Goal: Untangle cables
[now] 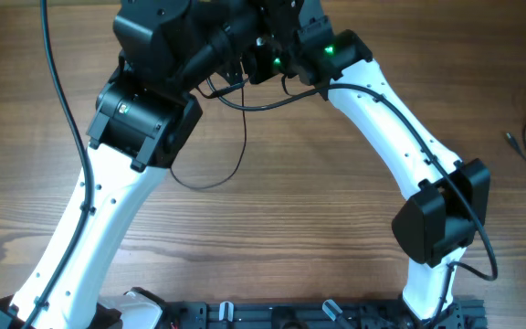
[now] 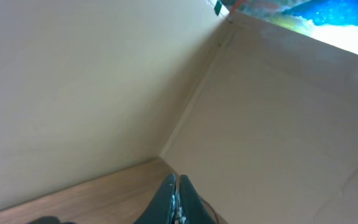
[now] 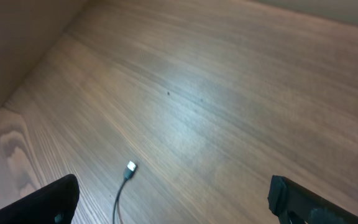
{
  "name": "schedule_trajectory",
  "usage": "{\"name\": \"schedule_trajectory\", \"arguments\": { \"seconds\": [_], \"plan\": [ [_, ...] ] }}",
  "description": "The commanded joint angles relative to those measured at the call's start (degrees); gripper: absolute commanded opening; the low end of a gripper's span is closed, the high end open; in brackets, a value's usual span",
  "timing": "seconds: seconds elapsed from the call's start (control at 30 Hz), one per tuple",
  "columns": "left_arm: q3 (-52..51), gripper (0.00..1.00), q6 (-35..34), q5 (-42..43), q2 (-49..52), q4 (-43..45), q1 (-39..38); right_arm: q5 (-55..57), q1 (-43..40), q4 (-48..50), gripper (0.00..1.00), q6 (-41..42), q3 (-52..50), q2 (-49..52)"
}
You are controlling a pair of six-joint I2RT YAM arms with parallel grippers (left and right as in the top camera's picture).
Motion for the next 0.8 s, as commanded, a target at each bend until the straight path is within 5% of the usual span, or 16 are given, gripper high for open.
{"name": "schedule_trajectory", "arguments": {
  "seconds": [0.0, 0.03, 0.07, 0.1, 0.13, 0.27, 0.4, 0.43, 0.5, 0.77],
  "plan": [
    [0.7, 0.04, -1.0, 1.2, -1.2, -0.9, -0.5, -7.1, -0.2, 2.4, 0.96, -6.0, 0.5, -0.5],
    [0.7, 0.04, -1.0, 1.2, -1.2, -1.0, -0.7, -9.9, -0.2, 3.3, 0.87, -7.5, 0.5, -0.5],
    [0.7, 0.04, -1.0, 1.2, -1.2, -0.9, -0.8, -11.8, -0.2, 4.0, 0.66, -8.3, 0.5, -0.5],
    [0.7, 0.04, -1.0, 1.2, -1.2, -0.9, -1.0, -14.1, -0.2, 5.0, 0.24, -8.2, 0.5, -0.5],
    [0.7, 0.04, -1.0, 1.2, -1.2, -0.9, -1.0, -15.0, -0.2, 5.5, 0.04, -8.1, 0.5, -0.5],
    [0.7, 0.04, -0.9, 1.1, -1.2, -0.8, -0.9, -16.8, -0.1, 5.3, 0.04, -8.1, 0.5, -0.5],
    [0.7, 0.54, -0.9, -2.3, -1.2, -0.7, -0.4, -11.0, -0.4, 0.7, 0.04, -6.4, 0.5, -0.5],
    [0.7, 0.80, -0.9, -4.4, -1.2, -0.7, 0.0, -7.0, -0.7, -1.9, 0.04, -6.4, 0.5, -0.5],
    [0.7, 1.00, -1.0, -8.1, -1.2, -0.7, 1.0, 1.1, -1.2, -6.7, 0.04, -6.8, 0.5, -0.5],
    [0.7, 1.00, -1.0, -18.9, -1.2, -5.6, 6.9, 22.8, -7.0, -24.5, 0.04, -6.5, 0.5, -0.5]
  ]
}}
